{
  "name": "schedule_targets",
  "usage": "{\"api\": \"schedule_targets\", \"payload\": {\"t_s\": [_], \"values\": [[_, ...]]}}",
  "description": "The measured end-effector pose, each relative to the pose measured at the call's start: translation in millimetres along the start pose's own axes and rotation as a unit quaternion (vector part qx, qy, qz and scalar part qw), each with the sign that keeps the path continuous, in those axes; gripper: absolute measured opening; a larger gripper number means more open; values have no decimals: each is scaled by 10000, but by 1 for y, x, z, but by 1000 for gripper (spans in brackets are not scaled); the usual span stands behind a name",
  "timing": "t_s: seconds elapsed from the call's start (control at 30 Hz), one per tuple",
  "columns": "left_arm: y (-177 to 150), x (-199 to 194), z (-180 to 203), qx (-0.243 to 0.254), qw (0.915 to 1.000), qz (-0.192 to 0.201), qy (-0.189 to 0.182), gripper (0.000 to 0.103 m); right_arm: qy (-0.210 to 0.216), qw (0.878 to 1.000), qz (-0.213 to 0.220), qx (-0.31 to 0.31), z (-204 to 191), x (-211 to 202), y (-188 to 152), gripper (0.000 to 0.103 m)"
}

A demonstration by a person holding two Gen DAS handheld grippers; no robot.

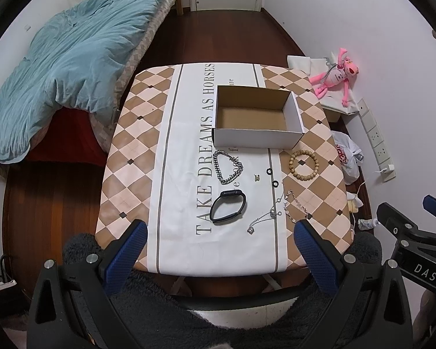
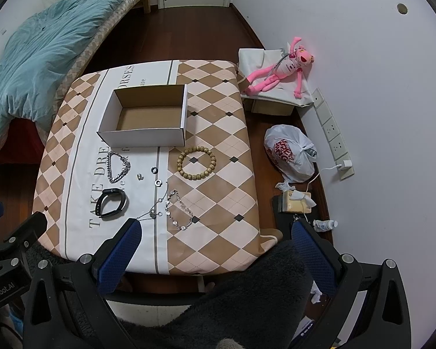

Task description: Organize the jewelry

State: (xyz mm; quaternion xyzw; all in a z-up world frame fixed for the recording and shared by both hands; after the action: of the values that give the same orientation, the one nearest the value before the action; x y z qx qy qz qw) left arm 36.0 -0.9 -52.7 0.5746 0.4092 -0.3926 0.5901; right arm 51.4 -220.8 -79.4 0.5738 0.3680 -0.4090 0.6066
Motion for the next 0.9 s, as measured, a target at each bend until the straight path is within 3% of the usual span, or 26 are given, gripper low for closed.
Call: {"api": "schedule_targets", "payload": {"t_s": [0.9], "values": [[-4,-1,-6,-25,10000,53,-19,103,10,10000,35,-5,-1,1,-6,103]]}}
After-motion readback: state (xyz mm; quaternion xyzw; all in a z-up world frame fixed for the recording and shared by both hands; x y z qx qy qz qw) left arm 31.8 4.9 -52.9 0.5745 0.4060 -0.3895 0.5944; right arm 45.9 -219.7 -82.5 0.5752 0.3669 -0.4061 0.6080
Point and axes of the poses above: each gripper's, at about its wrist camera, not at the fingertips, and x roughly the way its jaws point, z to its right, y to its top, the point moved 8 cm from there along x, roughly the way its jaws point, and after that the axes turned 1 degree about y, right-handed, at the moved point
